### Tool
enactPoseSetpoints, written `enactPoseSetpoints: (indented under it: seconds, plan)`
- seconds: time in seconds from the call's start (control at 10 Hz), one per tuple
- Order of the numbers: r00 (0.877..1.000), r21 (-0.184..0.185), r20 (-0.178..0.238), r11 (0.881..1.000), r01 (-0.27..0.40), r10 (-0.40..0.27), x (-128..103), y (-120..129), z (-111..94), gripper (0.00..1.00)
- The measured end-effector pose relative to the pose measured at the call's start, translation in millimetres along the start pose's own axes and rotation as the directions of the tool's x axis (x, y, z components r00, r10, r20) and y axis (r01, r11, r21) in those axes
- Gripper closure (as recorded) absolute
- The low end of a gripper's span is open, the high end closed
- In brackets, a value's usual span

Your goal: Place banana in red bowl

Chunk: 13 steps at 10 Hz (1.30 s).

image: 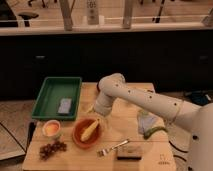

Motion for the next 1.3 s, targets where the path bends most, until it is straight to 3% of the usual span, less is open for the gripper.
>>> enactPoseSetpoints:
  seconds: [0.6,1.3]
  plan:
    - [0.999,0.033,-0.020,0.999,0.027,-0.027,-0.1,8.0,-9.3,0.20]
    - [0.999,0.034,-0.022,0.999,0.029,-0.028,-0.2,7.8,-9.5,0.20]
